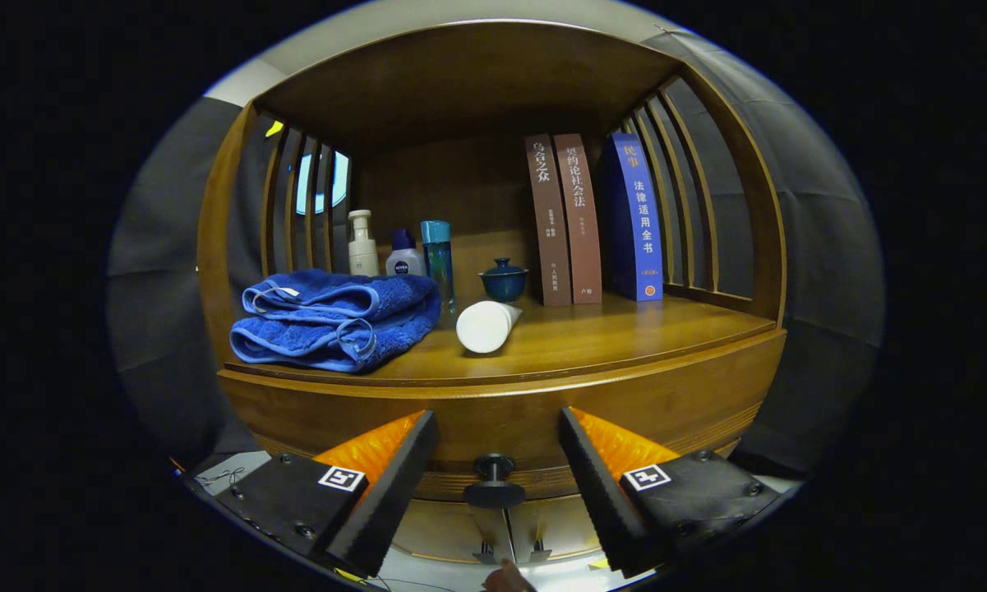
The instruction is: Pull open the drawer, take out the items inside it, and place them on the countertop above the cabinet.
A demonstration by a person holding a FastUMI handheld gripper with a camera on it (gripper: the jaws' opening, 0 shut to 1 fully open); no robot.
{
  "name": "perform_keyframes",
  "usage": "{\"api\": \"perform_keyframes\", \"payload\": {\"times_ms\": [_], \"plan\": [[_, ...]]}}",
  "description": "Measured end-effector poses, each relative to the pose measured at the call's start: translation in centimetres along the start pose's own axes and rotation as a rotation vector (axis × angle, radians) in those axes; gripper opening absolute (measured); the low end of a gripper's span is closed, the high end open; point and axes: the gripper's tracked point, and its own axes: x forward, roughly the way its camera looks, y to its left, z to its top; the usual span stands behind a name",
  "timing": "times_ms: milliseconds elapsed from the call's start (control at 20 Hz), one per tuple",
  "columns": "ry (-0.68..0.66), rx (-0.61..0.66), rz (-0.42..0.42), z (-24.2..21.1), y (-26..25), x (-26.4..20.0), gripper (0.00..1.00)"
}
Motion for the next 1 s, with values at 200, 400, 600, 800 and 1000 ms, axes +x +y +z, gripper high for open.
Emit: {"api": "perform_keyframes", "payload": {"times_ms": [200,400,600,800,1000], "plan": [[-0.04,0.005,0.012,3.0,0.3,-2.2,0.98],[-0.107,-0.015,0.026,8.4,1.0,-5.9,0.98],[-0.164,-0.077,0.009,14.5,1.6,-10.8,0.98],[-0.183,-0.095,0.04,17.8,3.2,-15.3,0.98],[-0.165,-0.084,0.051,19.1,3.5,-18.4,0.98]]}}
